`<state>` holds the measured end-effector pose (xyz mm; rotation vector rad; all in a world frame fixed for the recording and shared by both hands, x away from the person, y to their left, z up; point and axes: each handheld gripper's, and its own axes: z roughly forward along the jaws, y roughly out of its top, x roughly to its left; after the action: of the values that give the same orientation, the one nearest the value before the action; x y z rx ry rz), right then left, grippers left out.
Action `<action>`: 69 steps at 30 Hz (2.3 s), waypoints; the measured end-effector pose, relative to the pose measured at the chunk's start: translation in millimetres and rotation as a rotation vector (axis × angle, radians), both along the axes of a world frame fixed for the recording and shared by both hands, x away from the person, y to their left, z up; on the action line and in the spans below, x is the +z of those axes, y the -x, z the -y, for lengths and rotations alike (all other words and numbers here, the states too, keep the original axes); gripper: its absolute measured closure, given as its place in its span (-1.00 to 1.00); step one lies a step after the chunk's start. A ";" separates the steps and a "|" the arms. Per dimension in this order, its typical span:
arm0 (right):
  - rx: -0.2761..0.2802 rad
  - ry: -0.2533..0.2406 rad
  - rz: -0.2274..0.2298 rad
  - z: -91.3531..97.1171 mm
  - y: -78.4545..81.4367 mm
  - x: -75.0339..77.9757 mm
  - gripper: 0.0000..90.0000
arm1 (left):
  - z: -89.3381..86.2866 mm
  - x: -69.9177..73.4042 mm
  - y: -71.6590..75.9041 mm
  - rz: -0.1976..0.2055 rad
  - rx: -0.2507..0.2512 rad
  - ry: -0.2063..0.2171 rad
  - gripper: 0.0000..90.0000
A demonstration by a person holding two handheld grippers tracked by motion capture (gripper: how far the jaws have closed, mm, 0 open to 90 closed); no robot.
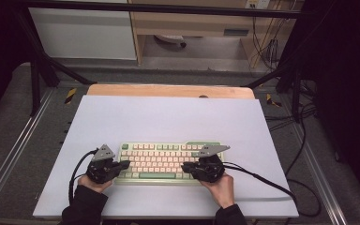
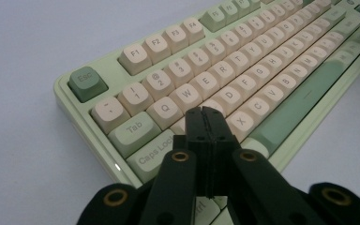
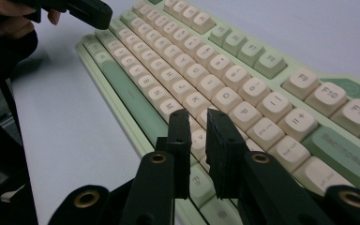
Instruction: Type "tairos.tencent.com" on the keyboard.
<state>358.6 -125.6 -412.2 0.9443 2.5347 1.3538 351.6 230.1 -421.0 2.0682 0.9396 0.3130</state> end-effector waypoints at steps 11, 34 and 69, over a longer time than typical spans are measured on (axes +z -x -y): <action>-0.010 -0.001 -0.013 -24.4 -12.8 -5.0 1.00 | -0.6 0.5 -0.1 0.004 0.000 0.002 0.99; -0.064 0.059 -0.004 -53.4 -34.3 -16.4 1.00 | 0.1 0.6 0.0 0.003 -0.005 0.001 0.99; -0.030 0.080 0.031 -47.3 -23.3 -0.5 1.00 | -0.2 1.9 0.4 0.007 -0.004 0.001 0.99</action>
<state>381.9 -78.3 -412.7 0.9357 2.5202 1.2395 351.2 230.4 -419.2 2.0665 0.9306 0.3178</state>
